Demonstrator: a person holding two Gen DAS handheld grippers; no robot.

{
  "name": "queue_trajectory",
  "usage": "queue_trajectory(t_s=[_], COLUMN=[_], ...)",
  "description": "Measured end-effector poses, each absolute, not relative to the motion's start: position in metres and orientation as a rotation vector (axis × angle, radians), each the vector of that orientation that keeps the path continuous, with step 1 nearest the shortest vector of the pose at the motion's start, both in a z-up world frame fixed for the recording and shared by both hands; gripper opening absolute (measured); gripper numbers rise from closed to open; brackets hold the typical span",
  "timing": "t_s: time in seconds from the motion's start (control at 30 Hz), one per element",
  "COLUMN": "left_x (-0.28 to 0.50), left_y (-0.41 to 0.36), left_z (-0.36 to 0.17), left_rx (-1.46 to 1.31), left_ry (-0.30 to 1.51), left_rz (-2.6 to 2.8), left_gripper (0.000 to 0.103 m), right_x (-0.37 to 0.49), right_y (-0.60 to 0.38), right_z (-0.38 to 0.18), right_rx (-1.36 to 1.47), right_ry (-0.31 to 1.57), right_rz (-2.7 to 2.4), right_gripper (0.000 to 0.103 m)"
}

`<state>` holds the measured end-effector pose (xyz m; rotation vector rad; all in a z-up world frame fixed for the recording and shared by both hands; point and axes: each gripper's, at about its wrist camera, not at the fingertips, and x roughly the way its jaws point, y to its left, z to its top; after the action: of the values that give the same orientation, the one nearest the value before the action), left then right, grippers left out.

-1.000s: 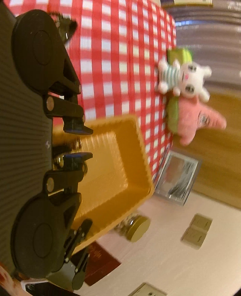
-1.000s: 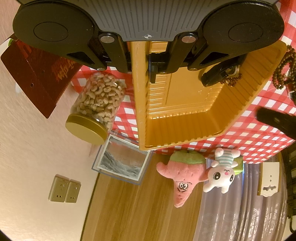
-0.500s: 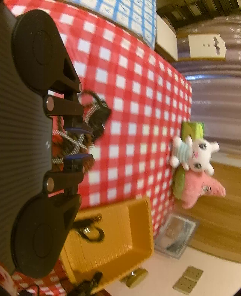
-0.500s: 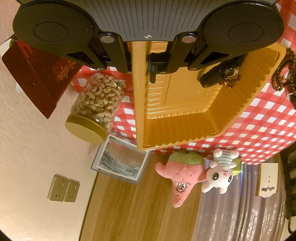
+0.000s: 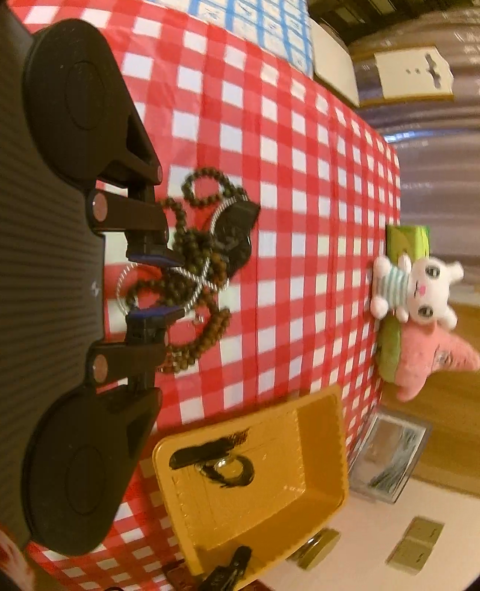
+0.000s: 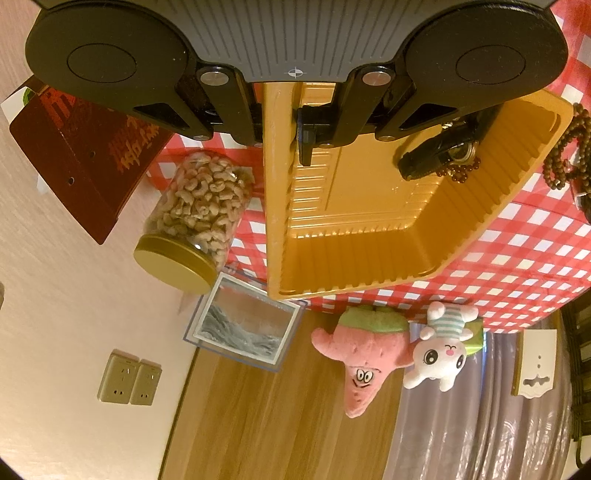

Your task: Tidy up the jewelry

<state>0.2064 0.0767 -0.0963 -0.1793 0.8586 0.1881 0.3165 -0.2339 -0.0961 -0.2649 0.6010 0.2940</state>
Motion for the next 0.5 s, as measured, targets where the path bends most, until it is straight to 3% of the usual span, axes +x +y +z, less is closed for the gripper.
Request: queue_trajectory(t_s=[0.5], left_x=[0.267], left_y=[0.059], left_z=[-0.139], left_rx=[-0.044], left_ry=[0.926], left_rz=[0.111], left_gripper=[0.011], right_x=[0.32], right_y=[-0.237], right_z=[-0.097], right_rx=[-0.259], right_ry=[0.61], right_rz=[0.288], right_gripper=[0.003])
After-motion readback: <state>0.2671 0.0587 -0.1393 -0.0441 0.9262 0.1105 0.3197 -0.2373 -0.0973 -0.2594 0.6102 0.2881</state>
